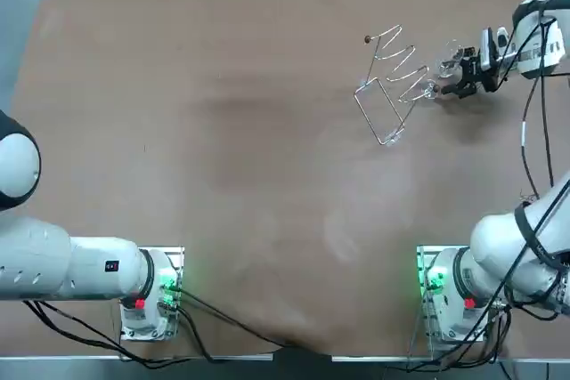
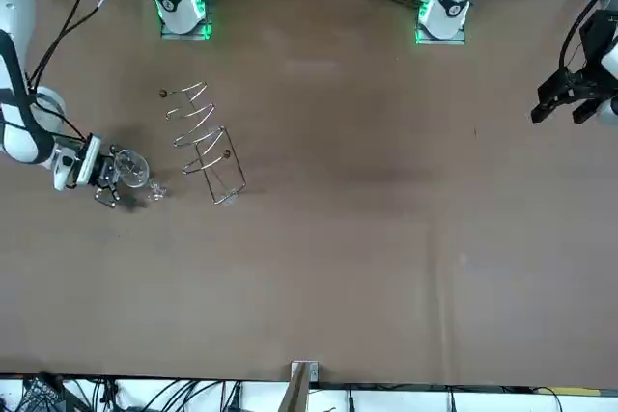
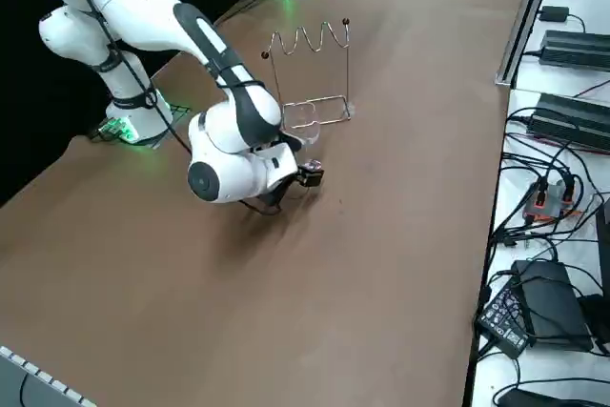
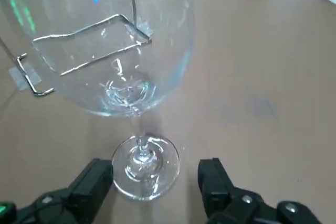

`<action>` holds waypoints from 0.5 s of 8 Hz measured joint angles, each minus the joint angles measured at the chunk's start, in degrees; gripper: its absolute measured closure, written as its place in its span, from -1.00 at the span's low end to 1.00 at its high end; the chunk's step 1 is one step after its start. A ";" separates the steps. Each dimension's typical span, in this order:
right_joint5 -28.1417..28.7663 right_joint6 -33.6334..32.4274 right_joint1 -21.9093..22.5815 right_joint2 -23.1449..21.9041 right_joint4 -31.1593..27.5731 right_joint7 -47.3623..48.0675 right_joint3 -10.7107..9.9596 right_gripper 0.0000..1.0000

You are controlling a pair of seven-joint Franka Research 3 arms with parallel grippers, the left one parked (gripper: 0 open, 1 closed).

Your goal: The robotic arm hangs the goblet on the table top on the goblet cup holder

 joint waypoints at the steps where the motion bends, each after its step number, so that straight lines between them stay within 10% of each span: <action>1: 0.29 0.00 0.48 0.08 0.00 -0.08 0.06 -1.00; 4: 1.26 0.04 1.48 0.07 0.00 -0.87 0.07 -1.00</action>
